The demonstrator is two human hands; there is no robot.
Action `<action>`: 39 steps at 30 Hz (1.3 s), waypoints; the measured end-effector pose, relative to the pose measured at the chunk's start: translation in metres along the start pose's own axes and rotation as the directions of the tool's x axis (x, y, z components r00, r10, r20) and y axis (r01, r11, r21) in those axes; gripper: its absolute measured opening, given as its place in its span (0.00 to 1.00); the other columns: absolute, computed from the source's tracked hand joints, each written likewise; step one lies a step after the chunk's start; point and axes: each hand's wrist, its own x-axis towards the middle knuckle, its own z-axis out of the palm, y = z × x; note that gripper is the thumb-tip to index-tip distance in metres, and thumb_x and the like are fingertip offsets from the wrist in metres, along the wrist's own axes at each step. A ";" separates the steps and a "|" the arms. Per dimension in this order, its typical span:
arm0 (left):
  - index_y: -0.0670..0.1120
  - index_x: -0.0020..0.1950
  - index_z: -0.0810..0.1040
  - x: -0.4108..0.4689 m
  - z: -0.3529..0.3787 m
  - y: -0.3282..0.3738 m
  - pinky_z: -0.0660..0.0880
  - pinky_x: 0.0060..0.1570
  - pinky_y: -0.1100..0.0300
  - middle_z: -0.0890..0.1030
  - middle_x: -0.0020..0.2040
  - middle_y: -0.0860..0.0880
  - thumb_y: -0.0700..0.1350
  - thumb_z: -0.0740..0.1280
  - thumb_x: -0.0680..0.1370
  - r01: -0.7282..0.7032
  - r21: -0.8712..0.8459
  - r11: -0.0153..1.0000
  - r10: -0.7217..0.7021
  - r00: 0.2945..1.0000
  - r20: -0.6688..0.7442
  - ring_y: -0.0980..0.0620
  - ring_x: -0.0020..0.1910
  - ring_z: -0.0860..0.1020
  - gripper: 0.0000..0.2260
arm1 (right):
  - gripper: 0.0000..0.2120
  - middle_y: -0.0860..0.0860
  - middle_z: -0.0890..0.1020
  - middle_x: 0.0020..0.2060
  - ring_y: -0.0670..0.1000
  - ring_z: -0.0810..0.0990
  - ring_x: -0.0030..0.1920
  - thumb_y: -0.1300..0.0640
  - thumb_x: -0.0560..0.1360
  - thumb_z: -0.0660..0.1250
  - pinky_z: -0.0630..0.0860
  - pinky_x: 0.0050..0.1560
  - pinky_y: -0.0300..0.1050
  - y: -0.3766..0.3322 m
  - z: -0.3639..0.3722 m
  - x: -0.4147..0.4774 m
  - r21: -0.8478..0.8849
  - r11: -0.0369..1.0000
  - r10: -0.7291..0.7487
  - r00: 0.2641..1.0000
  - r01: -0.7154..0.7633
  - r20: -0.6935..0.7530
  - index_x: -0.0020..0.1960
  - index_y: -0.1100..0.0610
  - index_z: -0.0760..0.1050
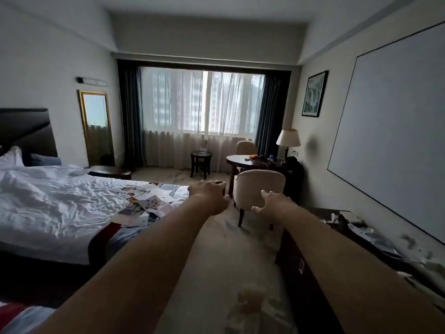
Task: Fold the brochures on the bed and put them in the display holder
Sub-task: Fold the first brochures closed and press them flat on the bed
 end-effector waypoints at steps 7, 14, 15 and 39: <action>0.57 0.80 0.65 0.209 0.018 -0.045 0.69 0.67 0.41 0.69 0.78 0.47 0.61 0.57 0.83 0.020 0.033 0.999 -0.022 0.998 0.052 0.41 0.75 0.68 0.25 | 0.35 0.55 0.64 0.79 0.58 0.65 0.78 0.40 0.83 0.59 0.63 0.76 0.55 -0.005 -0.023 0.211 -0.014 1.000 0.015 1.000 -0.015 0.025 0.83 0.54 0.54; 0.56 0.80 0.65 0.410 0.043 -0.058 0.69 0.69 0.40 0.69 0.77 0.47 0.60 0.58 0.83 0.025 -0.006 1.000 -0.024 0.997 0.069 0.40 0.75 0.68 0.25 | 0.26 0.57 0.65 0.79 0.59 0.66 0.77 0.47 0.86 0.54 0.65 0.73 0.52 0.000 -0.027 0.403 -0.051 0.999 -0.013 0.999 0.015 0.039 0.81 0.56 0.59; 0.56 0.80 0.65 0.438 0.051 -0.057 0.69 0.68 0.40 0.69 0.77 0.47 0.61 0.58 0.83 0.017 -0.004 1.000 -0.017 0.997 0.072 0.40 0.75 0.68 0.25 | 0.25 0.58 0.66 0.78 0.59 0.67 0.76 0.49 0.86 0.53 0.66 0.72 0.53 0.001 -0.024 0.431 -0.064 0.998 -0.025 0.998 0.028 0.049 0.81 0.57 0.60; 0.60 0.83 0.53 0.994 0.177 -0.390 0.64 0.72 0.41 0.64 0.81 0.47 0.61 0.55 0.84 0.511 0.082 0.855 -0.512 0.859 -0.013 0.40 0.77 0.65 0.28 | 0.32 0.52 0.68 0.78 0.57 0.67 0.76 0.40 0.82 0.58 0.65 0.75 0.51 -0.239 0.059 1.160 -0.031 0.771 -0.636 0.766 0.636 -0.094 0.81 0.52 0.61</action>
